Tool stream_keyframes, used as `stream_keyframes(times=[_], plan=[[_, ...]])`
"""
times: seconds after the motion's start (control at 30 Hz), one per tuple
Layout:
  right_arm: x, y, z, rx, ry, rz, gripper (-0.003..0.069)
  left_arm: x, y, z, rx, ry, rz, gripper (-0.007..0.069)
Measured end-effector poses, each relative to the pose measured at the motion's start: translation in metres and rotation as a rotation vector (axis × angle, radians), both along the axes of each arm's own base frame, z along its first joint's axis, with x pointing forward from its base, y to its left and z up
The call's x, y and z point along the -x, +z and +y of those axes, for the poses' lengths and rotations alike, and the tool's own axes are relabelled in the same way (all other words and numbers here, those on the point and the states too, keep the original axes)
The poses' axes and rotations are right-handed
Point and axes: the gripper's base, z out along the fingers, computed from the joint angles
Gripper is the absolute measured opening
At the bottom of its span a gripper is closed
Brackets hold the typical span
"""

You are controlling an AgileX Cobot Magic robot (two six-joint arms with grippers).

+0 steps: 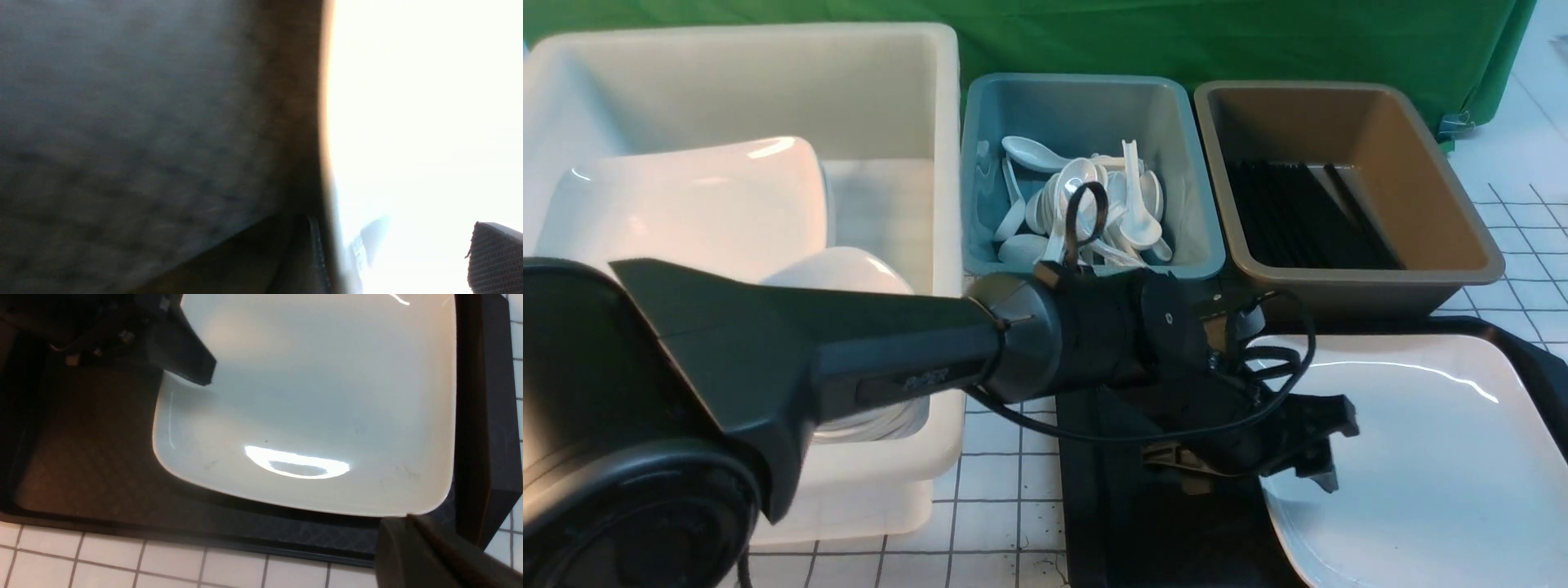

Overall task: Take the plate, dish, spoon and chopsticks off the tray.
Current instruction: Use the left arm to grab a plate from the dinner plate

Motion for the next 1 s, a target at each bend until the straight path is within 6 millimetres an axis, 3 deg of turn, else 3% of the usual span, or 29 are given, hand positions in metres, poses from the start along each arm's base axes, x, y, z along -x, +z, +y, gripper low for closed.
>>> stream_keyframes(times=[0.17, 0.37, 0.5, 0.8, 1.0], plan=[[0.000, 0.000, 0.000, 0.000, 0.000, 0.000, 0.0006, 0.005, -0.006, -0.009, 0.007, 0.006, -0.026, 0.0494], [0.000, 0.000, 0.000, 0.000, 0.000, 0.001, 0.0009, 0.002, -0.014, -0.011, 0.015, 0.033, -0.013, 0.0437], [0.000, 0.000, 0.000, 0.000, 0.000, 0.002, 0.0009, 0.001, -0.020, -0.012, 0.020, 0.051, 0.006, 0.0361], [0.000, 0.000, 0.000, 0.001, 0.000, 0.004, 0.0018, -0.001, -0.028, -0.014, 0.037, 0.092, 0.043, 0.0055], [0.001, -0.001, 0.000, 0.002, 0.000, 0.011, 0.0026, -0.001, -0.018, -0.011, 0.029, 0.065, 0.021, 0.0025]])
